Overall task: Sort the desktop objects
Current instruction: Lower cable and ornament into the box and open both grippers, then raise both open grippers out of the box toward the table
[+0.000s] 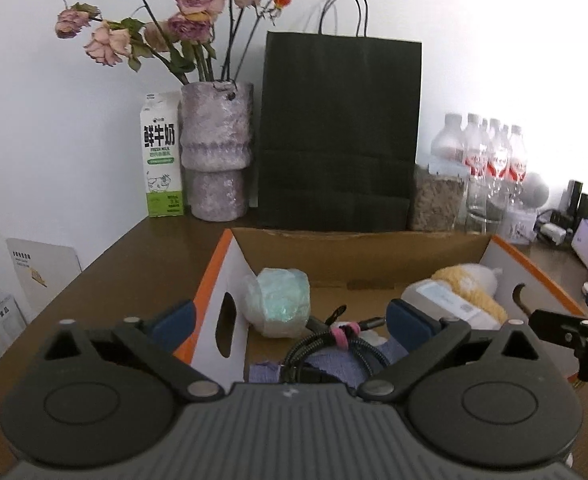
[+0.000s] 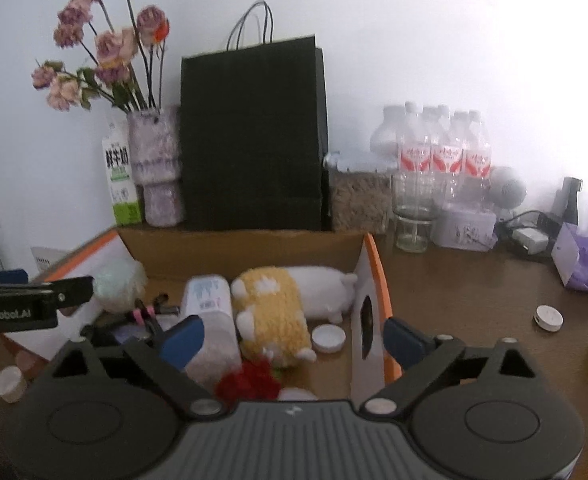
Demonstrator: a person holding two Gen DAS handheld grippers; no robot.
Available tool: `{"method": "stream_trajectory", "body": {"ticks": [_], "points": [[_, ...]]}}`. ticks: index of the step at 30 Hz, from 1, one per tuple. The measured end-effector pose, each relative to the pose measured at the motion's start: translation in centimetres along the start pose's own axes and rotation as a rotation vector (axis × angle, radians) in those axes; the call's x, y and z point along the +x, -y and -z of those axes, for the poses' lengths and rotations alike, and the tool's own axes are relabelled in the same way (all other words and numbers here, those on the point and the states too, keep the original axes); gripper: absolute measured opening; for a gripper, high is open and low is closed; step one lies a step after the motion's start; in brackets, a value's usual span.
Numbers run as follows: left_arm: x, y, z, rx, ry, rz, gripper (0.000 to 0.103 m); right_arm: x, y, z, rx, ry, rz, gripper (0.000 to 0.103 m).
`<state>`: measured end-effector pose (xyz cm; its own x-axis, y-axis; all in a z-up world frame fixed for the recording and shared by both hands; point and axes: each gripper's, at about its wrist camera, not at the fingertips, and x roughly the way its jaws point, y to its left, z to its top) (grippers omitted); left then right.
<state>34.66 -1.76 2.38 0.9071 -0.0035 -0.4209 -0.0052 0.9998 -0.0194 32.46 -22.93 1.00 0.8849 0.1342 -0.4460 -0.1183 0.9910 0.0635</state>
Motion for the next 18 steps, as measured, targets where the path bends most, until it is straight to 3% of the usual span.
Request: {"method": "stream_trajectory", "body": {"ticks": [9, 18], "points": [[-0.3, 0.3, -0.2, 0.007, 0.002, -0.007, 0.103, -0.9, -0.5, -0.3, -0.010, 0.029, -0.016, 0.103], [-2.6, 0.0, -1.0, 0.000, 0.060, -0.018, 0.103, -2.6, -1.3, -0.7, -0.020, 0.057, -0.016, 0.103]]}}
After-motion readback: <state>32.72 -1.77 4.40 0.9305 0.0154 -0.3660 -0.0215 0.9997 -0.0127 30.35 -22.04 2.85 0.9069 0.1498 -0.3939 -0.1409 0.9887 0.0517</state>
